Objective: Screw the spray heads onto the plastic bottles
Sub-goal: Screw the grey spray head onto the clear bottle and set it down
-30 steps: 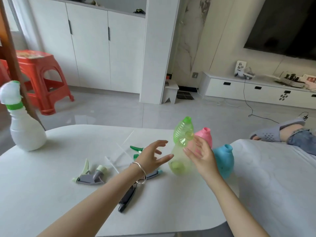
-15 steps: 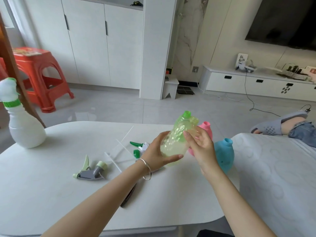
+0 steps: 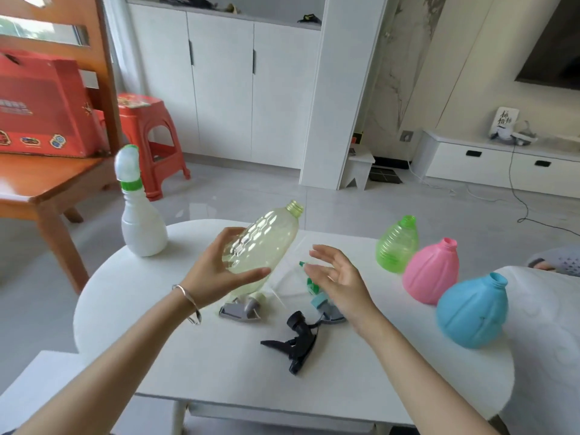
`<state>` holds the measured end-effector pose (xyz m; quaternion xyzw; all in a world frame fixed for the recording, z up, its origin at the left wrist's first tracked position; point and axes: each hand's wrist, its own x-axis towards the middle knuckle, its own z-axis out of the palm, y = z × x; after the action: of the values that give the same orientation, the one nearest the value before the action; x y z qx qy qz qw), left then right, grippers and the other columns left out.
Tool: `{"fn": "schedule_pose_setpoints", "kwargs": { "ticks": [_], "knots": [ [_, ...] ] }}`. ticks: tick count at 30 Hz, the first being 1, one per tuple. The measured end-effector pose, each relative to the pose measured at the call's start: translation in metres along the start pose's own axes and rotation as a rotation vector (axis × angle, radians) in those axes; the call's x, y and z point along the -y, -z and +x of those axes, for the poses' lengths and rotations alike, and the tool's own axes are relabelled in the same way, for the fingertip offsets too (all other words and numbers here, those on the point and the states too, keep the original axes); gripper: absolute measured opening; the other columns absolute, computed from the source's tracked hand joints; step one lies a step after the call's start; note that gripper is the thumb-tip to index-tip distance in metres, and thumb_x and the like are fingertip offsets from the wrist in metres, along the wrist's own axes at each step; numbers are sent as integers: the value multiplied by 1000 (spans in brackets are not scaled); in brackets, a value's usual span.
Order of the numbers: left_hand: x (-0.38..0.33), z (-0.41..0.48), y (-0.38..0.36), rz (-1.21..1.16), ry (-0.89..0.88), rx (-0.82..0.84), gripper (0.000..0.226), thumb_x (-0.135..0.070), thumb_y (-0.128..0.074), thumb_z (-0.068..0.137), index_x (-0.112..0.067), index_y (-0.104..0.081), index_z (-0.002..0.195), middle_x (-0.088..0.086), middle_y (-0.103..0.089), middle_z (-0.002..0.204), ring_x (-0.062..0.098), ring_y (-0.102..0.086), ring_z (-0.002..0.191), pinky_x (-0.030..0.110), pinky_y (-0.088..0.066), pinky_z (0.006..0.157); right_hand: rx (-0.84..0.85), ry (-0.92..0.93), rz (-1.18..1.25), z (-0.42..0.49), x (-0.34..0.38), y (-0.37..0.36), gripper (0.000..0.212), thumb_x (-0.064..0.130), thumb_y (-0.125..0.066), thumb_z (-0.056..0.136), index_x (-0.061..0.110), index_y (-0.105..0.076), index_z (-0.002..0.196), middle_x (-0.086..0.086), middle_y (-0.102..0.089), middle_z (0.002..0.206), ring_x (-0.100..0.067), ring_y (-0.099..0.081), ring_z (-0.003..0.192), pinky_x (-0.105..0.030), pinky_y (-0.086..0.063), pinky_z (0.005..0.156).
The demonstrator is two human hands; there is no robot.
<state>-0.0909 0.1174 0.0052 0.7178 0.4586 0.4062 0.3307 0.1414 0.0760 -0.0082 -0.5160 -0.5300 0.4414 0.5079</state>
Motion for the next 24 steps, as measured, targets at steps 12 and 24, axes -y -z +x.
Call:
{"fn": "schedule_pose_setpoints", "kwargs": {
  "ticks": [12,24],
  "knots": [
    [65,-28,63,52,111,-93,71,-52,-80,51,-39,-48,113,-23,-57,111,-23,-50,97,-7,-35,74,294,36,-491,15,-37,-70,53,38,-81,69,32,-58,117,14,-48,129,1,-43,122,-3,-29,97],
    [65,-29,65,45,127,-116,62,-53,-79,51,-53,-44,102,-26,-55,110,-25,-48,98,-5,-37,72,366,235,-889,22,-47,-78,50,40,-74,73,27,-61,119,10,-57,121,-10,-45,118,-24,-27,103]
  ]
}}
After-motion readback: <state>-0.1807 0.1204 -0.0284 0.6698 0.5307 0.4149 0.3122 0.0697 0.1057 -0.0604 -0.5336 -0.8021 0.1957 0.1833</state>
